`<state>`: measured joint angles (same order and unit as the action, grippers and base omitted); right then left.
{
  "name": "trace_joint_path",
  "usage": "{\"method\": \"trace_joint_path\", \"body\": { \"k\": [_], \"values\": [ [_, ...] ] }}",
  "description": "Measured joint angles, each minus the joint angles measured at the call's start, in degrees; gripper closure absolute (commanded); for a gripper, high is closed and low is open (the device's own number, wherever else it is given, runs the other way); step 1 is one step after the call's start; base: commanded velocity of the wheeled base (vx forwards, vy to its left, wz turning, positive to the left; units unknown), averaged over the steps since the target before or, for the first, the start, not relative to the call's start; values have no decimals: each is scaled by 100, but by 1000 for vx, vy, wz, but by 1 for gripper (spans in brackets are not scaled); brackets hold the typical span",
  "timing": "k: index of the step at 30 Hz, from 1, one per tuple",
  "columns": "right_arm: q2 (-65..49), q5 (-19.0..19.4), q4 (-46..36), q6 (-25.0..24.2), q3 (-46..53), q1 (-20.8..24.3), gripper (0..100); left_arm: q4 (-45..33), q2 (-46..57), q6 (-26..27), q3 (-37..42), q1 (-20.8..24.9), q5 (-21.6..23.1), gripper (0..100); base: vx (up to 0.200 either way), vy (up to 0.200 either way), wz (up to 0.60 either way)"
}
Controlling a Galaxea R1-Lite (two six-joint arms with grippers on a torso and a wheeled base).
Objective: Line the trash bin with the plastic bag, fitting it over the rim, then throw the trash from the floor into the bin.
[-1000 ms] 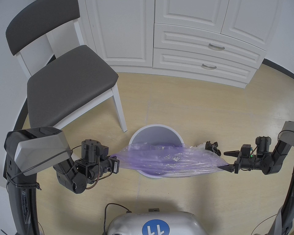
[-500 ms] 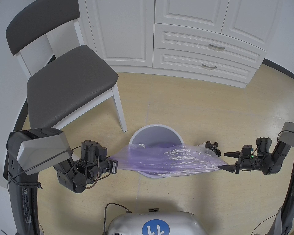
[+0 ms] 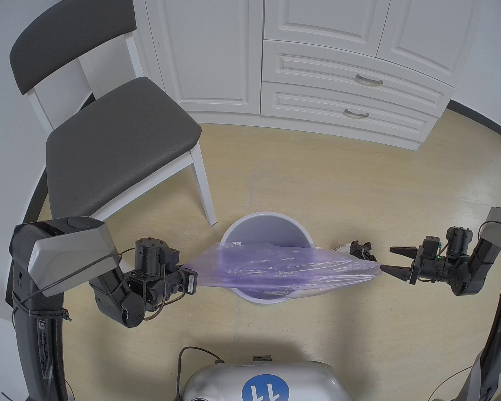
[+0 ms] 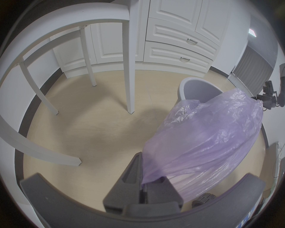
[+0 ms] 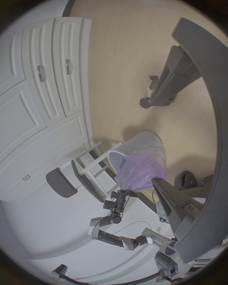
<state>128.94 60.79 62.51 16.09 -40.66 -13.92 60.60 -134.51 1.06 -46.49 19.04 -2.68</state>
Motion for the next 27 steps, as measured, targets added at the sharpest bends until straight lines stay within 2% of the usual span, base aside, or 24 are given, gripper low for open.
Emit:
{"method": "trace_joint_path", "body": {
  "k": [7,11,20,27],
  "values": [
    [-2,-1,1256,-870,188,32,0,0,17,0,17,-5,-2,100,0,0,0],
    [17,-9,1851,-1152,367,116,0,2,24,-2,22,-9,-2,100,0,0,0],
    [59,13,2148,-1232,730,362,0,7,46,2,48,-5,-2,100,0,0,0],
    [89,358,2154,-1240,916,590,0,11,46,9,59,9,0,100,0,0,0]
  ]
}}
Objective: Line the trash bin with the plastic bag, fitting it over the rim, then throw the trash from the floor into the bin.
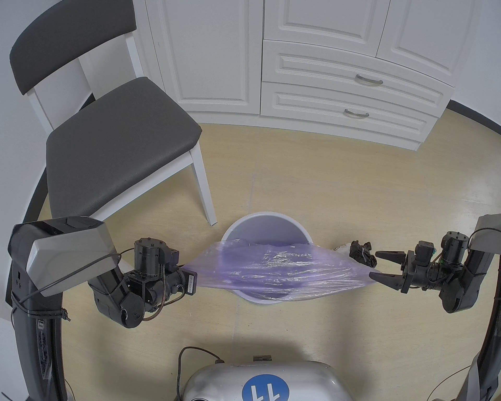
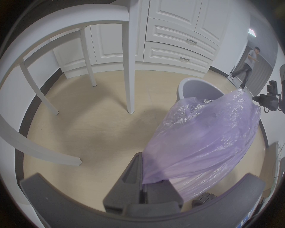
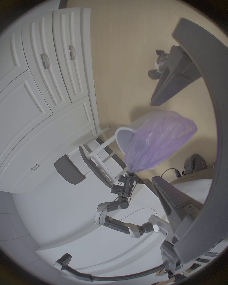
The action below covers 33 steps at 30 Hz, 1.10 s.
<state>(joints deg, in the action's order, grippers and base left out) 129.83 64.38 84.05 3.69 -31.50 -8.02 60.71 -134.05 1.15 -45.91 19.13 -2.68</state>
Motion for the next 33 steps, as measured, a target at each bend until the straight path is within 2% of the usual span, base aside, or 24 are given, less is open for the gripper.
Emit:
{"method": "trace_joint_path", "body": {
  "k": [8,18,33],
  "values": [
    [178,519,9,-202,44,113,0,7,4,-2,11,-4,-2,100,0,0,0],
    [432,646,485,-933,46,180,0,18,-2,9,33,20,6,100,0,0,0],
    [597,750,493,-990,57,210,0,11,-10,35,66,30,6,100,0,0,0]
  ]
}}
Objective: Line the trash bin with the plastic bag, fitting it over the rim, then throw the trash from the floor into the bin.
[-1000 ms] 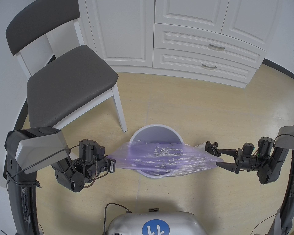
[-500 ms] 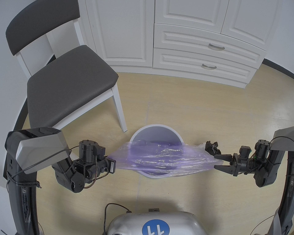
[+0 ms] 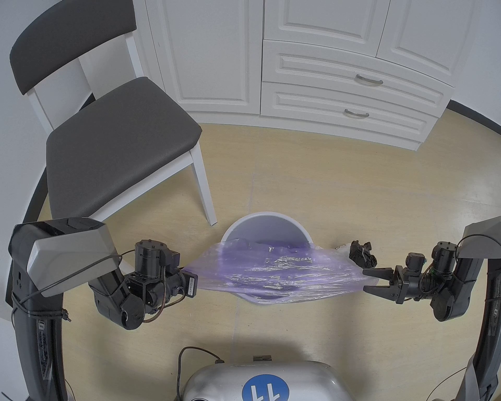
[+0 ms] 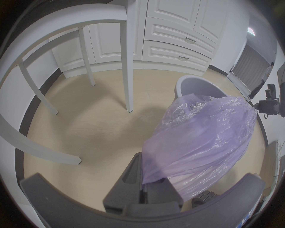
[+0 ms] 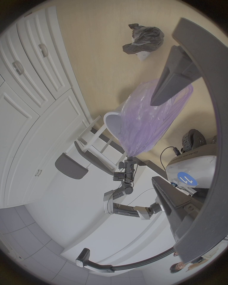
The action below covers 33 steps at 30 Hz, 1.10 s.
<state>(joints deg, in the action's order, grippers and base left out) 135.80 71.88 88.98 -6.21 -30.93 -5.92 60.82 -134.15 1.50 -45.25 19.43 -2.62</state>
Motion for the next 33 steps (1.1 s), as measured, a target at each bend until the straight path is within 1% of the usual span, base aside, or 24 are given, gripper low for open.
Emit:
{"method": "trace_joint_path", "body": {
  "k": [23,28,33],
  "values": [
    [-33,-2,0,33,0,37,0,-11,-33,106,11,-15,0,100,0,0,0],
    [-112,-6,-2,68,0,-35,0,-20,-33,143,18,-26,0,100,0,0,0],
    [-282,-6,0,165,20,-199,0,-22,-33,224,33,-48,0,100,0,0,0]
  ]
}}
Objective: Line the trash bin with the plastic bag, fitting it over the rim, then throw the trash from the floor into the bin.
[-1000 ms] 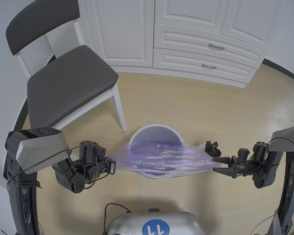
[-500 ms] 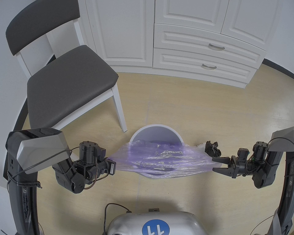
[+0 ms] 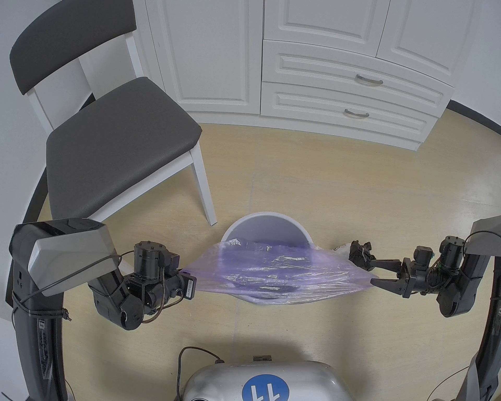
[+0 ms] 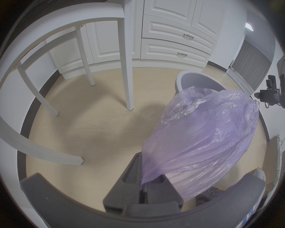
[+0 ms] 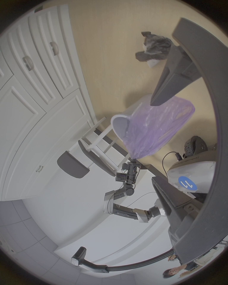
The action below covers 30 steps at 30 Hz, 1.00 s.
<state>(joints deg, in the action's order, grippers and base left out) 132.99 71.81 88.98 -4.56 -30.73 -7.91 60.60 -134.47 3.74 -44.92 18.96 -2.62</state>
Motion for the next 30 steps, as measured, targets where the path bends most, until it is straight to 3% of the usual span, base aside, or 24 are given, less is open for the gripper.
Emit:
{"method": "trace_joint_path", "body": {
  "k": [10,15,20,26,27,30],
  "values": [
    [-250,-79,-2,32,28,-129,0,7,18,11,50,-24,0,100,0,0,0],
    [-372,-385,-2,43,63,74,0,40,51,9,107,-9,16,100,0,0,0],
    [-641,-1462,-2,44,199,508,0,63,90,5,160,24,38,100,0,0,0],
    [-981,-3405,-2,144,332,1340,0,63,195,-13,245,100,55,100,0,0,0],
    [-1022,-3689,-5,194,345,1485,0,57,217,-16,260,116,55,0,0,0,0],
    [-1124,-4636,-5,440,375,1950,0,30,305,-22,328,155,57,0,0,0,0]
  ]
}}
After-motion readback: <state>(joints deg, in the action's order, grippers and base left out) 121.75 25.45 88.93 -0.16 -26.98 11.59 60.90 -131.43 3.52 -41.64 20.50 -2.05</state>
